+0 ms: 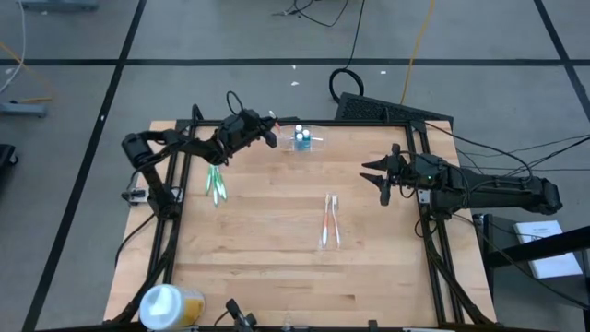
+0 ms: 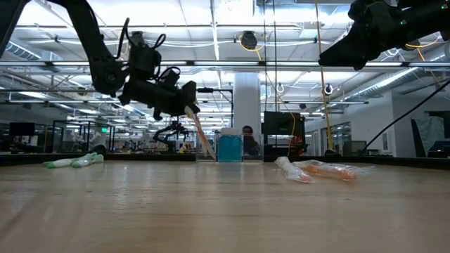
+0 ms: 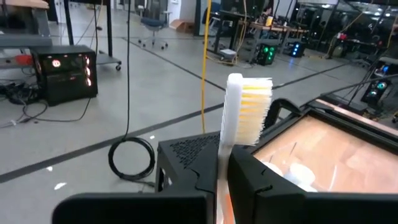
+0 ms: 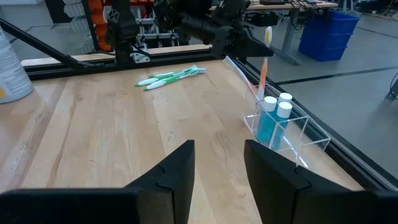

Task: Pick & Place toothbrushing station
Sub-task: Put the orange toothbrush into the transparent organizer

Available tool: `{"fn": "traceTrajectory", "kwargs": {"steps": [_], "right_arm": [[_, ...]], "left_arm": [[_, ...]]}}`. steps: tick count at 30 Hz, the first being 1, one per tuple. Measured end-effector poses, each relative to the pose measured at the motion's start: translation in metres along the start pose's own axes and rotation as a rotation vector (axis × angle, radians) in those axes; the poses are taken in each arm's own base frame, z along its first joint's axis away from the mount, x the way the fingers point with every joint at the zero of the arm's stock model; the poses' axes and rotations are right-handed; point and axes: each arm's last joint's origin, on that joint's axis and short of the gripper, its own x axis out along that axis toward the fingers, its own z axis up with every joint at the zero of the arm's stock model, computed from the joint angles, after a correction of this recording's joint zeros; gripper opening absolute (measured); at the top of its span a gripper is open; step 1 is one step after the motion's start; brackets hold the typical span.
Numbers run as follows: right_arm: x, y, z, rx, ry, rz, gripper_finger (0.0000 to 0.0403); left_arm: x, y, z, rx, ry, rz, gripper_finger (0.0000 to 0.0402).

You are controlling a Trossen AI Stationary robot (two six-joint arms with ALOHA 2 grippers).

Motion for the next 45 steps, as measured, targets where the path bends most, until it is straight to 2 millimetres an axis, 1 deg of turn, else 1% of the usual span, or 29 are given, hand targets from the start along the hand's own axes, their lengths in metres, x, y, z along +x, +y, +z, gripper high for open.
{"fn": "traceTrajectory", "kwargs": {"steps": [6,9,12,19,22,28,31,35,45], "right_arm": [[0.000,0.000,0.000,-0.001,0.000,0.000,0.0130],[0.000,0.000,0.000,-0.002,0.000,0.000,0.0130],[0.000,0.000,0.000,-0.003,0.000,0.000,0.0130],[0.000,0.000,0.000,-0.003,0.000,0.000,0.0130],[0.000,0.000,0.000,-0.002,0.000,0.000,0.0130],[0.000,0.000,0.000,-0.001,0.000,0.000,0.0130],[0.000,0.000,0.000,0.000,0.000,0.001,0.0130],[0.000,0.000,0.000,0.000,0.000,0.001,0.0130],[0.000,0.000,0.000,0.000,-0.001,0.001,0.0130]], "left_arm": [[0.000,0.000,-0.001,-0.014,0.001,0.001,0.0069],[0.000,0.000,-0.001,-0.014,0.001,-0.001,0.0086],[0.000,0.000,-0.001,-0.013,0.001,-0.001,0.0095],[0.000,-0.001,0.001,-0.015,-0.004,-0.003,0.0096],[-0.003,-0.003,0.009,-0.015,-0.031,-0.012,0.0096],[-0.015,-0.013,0.036,0.032,-0.126,-0.045,0.0097],[-0.019,-0.019,0.043,0.029,-0.145,-0.063,0.0097],[-0.019,-0.025,0.041,0.031,-0.125,-0.081,0.0097],[-0.019,-0.022,0.020,0.053,0.090,-0.024,0.0097]]}}
